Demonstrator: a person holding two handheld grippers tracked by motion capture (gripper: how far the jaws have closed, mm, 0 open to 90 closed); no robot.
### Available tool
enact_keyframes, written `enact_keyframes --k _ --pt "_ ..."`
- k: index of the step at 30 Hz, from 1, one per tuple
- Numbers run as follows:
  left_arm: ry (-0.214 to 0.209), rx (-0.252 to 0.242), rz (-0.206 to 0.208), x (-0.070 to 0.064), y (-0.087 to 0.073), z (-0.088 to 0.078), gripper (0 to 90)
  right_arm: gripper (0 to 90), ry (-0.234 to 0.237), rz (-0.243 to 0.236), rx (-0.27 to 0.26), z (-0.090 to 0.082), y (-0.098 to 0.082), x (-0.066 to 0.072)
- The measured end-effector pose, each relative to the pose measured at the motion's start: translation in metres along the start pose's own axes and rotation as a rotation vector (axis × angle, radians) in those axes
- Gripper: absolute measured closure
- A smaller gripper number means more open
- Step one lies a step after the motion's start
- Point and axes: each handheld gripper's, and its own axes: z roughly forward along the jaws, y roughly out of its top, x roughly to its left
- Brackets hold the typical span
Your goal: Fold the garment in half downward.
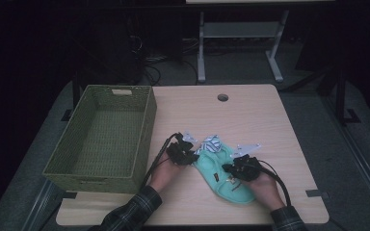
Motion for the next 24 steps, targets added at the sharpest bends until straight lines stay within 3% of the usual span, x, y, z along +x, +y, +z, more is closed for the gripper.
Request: enact_keyframes --k 4,7,14,16,24 --pt "-0.007 -0.001 -0.012 0.001 0.000 0.000 80.1 89.7 -0.010 0.002 0.005 0.000 0.001 0.002" --pt "-0.011 -0.007 -0.024 0.002 0.000 -0.001 80.8 89.8 0.016 0.035 0.018 0.000 0.002 -0.001" --pt "-0.024 -0.095 -0.083 0.005 0.006 -0.018 81.5 89.9 0.019 0.048 0.019 0.000 0.001 -0.003" --pt "-0.034 -0.140 -0.078 0.003 0.010 -0.027 81.7 89.9 0.023 0.062 0.013 0.000 0.001 -0.003" --pt "-0.054 -0.244 -0.024 -0.010 0.024 -0.051 81.8 89.9 0.027 0.071 0.018 0.004 0.006 -0.005"
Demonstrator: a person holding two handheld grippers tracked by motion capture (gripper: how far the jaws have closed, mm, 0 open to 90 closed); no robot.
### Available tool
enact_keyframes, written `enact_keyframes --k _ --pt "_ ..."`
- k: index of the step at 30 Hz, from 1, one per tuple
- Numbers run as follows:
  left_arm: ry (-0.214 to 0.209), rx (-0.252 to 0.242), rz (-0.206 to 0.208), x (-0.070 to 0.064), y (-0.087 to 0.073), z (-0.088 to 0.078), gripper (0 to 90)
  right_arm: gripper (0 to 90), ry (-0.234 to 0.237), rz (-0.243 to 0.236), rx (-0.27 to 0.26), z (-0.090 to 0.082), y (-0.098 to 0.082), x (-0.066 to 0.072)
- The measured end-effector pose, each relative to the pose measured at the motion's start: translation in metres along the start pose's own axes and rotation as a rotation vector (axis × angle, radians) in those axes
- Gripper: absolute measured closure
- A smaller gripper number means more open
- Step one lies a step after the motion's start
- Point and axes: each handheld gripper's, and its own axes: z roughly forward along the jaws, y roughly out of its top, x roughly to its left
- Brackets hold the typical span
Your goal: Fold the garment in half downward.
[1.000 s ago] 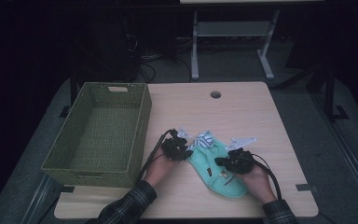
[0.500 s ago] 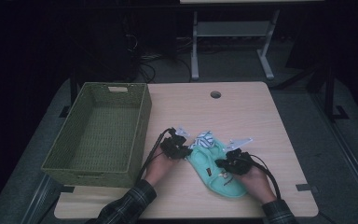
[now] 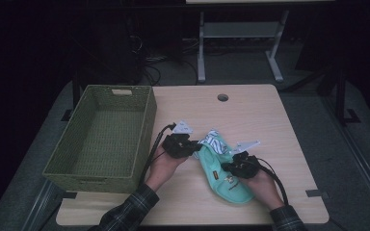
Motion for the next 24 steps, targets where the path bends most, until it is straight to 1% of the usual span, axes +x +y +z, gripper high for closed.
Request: enact_keyframes --k 1,2,6,8,11,13,14,18,20,22,23,24 --pt "-0.004 -0.002 0.008 -0.001 0.001 -0.002 81.8 89.9 -0.007 -0.008 -0.003 0.002 0.002 0.000" --pt "-0.010 -0.014 0.006 -0.003 0.004 -0.004 81.8 89.9 -0.009 -0.013 -0.003 0.003 0.003 0.000" --pt "-0.023 -0.038 0.011 -0.005 0.009 -0.010 81.9 90.0 -0.020 -0.017 -0.011 0.009 0.010 0.001" --pt "-0.020 -0.047 0.012 -0.006 0.011 -0.011 82.0 90.0 -0.019 -0.017 -0.014 0.012 0.013 0.001" --pt "0.000 -0.038 0.020 -0.005 0.011 -0.012 82.0 89.9 -0.015 -0.026 -0.006 0.017 0.020 0.001" --pt "0.009 -0.040 0.007 -0.003 0.010 -0.012 82.0 89.9 -0.012 -0.037 -0.003 0.018 0.022 0.000" --pt "0.017 -0.040 0.002 -0.001 0.009 -0.013 82.0 89.9 -0.012 -0.038 0.000 0.017 0.022 0.000" --pt "0.044 -0.049 -0.015 0.005 0.008 -0.016 82.0 89.9 -0.012 -0.026 -0.040 0.001 0.019 -0.002" --pt "0.059 -0.052 -0.018 0.007 0.007 -0.018 82.0 89.9 -0.016 -0.021 -0.046 -0.008 0.015 -0.003" --pt "0.077 -0.051 -0.017 0.010 0.006 -0.021 82.0 89.9 -0.023 -0.021 -0.051 -0.016 0.006 -0.003" --pt "0.081 -0.057 -0.029 0.011 0.006 -0.022 82.0 89.9 -0.025 -0.009 -0.053 -0.020 0.001 -0.003" --pt "0.092 -0.056 -0.028 0.013 0.006 -0.024 82.0 89.9 -0.023 -0.012 -0.049 -0.023 -0.002 -0.004"
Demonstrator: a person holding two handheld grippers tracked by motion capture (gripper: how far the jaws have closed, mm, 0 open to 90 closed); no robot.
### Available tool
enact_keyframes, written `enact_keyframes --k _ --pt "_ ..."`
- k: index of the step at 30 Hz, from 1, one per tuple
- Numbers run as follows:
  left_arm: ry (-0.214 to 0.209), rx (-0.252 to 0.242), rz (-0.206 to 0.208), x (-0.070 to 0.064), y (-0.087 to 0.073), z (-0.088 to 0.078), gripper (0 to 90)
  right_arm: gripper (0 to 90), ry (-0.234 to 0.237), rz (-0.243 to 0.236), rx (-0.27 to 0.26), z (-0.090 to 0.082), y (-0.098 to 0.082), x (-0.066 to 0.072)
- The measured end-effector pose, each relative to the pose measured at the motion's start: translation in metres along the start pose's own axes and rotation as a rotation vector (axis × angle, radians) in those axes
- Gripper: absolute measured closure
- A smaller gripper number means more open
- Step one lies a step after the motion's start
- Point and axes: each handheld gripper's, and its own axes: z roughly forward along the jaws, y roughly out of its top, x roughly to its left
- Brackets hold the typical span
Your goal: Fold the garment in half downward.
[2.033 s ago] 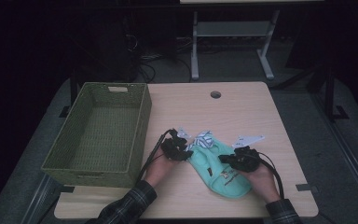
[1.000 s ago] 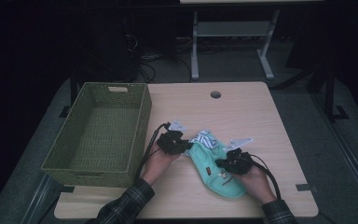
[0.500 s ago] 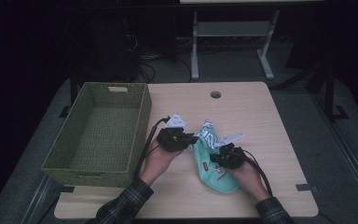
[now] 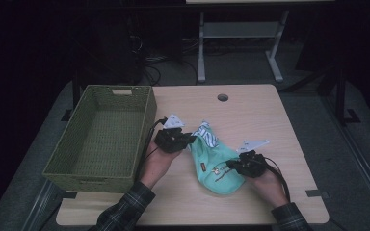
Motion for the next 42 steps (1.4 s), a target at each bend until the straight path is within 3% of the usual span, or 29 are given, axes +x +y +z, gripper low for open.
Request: enact_keyframes --k 7,19,33,42 --pt "0.033 -0.006 -0.011 0.006 -0.001 -0.006 82.0 89.9 0.007 0.019 -0.005 -0.016 -0.020 0.006" --pt "0.016 -0.005 -0.010 0.006 -0.001 -0.005 82.0 89.9 0.018 0.012 0.050 -0.007 -0.026 0.006" --pt "-0.104 -0.025 0.043 -0.007 0.003 -0.004 81.9 90.0 0.017 0.008 0.054 -0.003 -0.026 0.006" --pt "-0.179 -0.010 0.102 -0.028 0.005 0.001 81.9 90.0 0.016 0.012 0.054 -0.003 -0.026 0.006"
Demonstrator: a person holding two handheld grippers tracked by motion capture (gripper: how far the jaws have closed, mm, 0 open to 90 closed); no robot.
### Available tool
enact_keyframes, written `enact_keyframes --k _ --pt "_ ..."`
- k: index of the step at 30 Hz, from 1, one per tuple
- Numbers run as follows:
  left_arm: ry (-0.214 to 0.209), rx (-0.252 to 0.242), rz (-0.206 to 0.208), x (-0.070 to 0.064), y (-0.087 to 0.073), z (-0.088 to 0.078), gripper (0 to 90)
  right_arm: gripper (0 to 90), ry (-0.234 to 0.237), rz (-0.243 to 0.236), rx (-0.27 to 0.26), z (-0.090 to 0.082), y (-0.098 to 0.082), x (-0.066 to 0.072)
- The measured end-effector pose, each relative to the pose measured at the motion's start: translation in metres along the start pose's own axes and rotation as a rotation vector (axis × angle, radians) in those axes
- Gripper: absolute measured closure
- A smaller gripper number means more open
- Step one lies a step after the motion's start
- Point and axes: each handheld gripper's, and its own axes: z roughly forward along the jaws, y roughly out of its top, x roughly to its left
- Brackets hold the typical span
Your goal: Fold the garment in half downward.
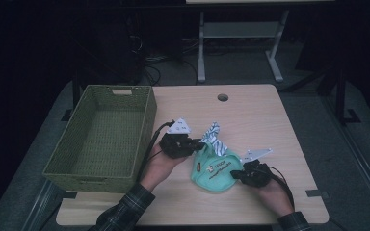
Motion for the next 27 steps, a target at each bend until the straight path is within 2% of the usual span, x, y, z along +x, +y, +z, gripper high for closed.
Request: enact_keyframes --k 6,12,18,20,25,27 --pt "-0.031 0.033 0.040 -0.015 -0.001 0.010 81.8 89.9 0.009 0.016 -0.010 -0.003 -0.001 -0.002" --pt "-0.056 0.071 0.061 -0.025 -0.007 0.023 81.3 89.9 -0.024 0.053 -0.055 -0.019 -0.003 -0.012" --pt "-0.077 0.112 0.080 -0.033 -0.010 0.032 80.0 89.9 -0.030 0.048 -0.067 -0.021 -0.003 -0.012" --pt "-0.081 0.115 0.081 -0.035 -0.011 0.033 77.6 89.9 -0.033 0.042 -0.068 -0.022 -0.003 -0.012" --pt "-0.089 0.110 0.086 -0.037 -0.008 0.031 61.7 89.9 -0.031 0.045 -0.072 -0.023 -0.004 -0.012" --pt "-0.090 0.095 0.086 -0.037 -0.005 0.029 58.6 89.9 -0.029 0.042 -0.074 -0.023 -0.004 -0.012"
